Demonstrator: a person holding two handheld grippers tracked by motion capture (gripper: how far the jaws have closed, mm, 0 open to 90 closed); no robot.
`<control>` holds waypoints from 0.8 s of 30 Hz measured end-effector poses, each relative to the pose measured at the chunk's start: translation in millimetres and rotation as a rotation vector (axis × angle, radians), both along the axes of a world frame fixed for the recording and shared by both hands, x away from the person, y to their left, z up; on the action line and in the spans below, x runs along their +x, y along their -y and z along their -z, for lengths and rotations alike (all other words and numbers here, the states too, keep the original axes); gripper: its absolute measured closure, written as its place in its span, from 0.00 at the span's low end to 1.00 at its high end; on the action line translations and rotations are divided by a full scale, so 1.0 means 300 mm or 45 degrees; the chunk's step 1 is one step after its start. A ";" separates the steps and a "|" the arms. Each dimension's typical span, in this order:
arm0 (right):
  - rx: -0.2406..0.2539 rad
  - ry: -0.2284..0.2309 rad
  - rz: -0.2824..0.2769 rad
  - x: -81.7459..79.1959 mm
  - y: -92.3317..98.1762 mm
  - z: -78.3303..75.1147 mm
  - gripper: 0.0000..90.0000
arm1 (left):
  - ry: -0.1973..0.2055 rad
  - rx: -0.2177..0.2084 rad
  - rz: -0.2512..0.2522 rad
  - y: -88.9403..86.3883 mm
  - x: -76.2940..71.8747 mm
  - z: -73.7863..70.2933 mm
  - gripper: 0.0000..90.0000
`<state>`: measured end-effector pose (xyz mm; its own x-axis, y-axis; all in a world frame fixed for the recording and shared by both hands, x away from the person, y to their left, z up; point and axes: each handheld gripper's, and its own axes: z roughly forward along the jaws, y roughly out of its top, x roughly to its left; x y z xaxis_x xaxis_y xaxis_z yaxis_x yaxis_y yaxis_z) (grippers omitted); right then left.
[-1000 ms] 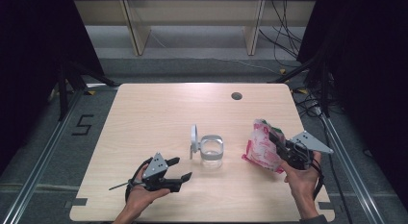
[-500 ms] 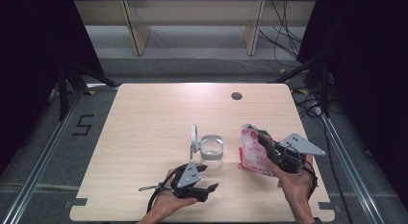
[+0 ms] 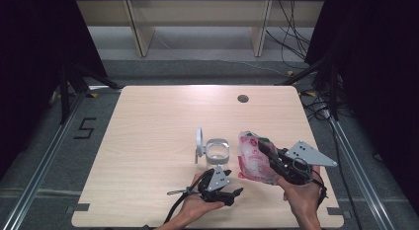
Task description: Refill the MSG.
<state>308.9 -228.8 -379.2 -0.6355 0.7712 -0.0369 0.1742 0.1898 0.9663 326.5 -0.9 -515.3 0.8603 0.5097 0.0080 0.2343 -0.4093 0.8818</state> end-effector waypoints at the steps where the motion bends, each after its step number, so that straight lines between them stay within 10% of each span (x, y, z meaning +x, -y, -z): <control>1: 0.000 0.000 0.000 0.000 0.000 0.000 1.00 | -0.009 -0.022 -0.010 0.009 -0.001 0.002 0.34; 9: 0.047 0.004 -0.056 -0.022 -0.028 -0.017 1.00 | -0.009 -0.023 -0.032 0.034 0.005 0.008 0.36; 24: 0.065 0.010 -0.083 -0.018 -0.055 -0.032 1.00 | 0.037 -0.023 0.018 0.047 -0.002 -0.005 0.81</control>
